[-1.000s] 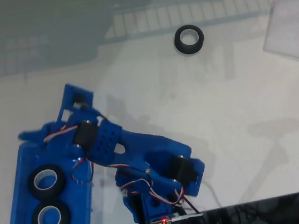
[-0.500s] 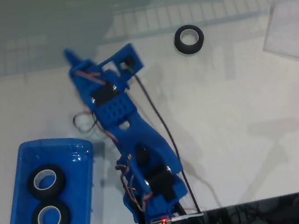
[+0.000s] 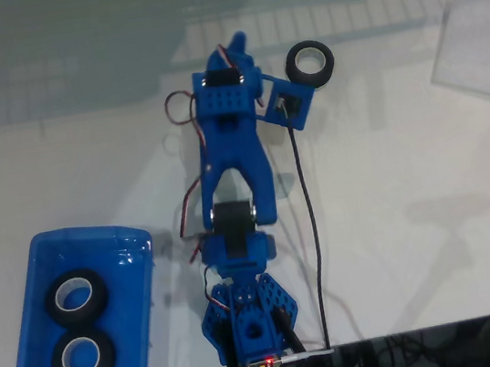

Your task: Grasp all tape and put them in the bin.

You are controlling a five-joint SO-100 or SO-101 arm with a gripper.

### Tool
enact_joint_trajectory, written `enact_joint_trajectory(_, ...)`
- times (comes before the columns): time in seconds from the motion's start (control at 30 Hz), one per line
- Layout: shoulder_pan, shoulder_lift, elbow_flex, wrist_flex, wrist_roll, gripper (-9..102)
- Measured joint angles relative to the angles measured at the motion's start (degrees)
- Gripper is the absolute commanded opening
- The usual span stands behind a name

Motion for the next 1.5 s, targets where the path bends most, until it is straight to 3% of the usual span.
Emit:
enact_joint_trajectory(0.6, 13.4, -29.5, -26.7, 6.9, 7.8, 42)
enact_joint_trajectory(1.17, 13.4, -50.5, -51.4, 19.4, 6.3, 37)
enact_joint_trajectory(1.5, 14.4, -56.2, -59.6, 22.1, 6.9, 30)
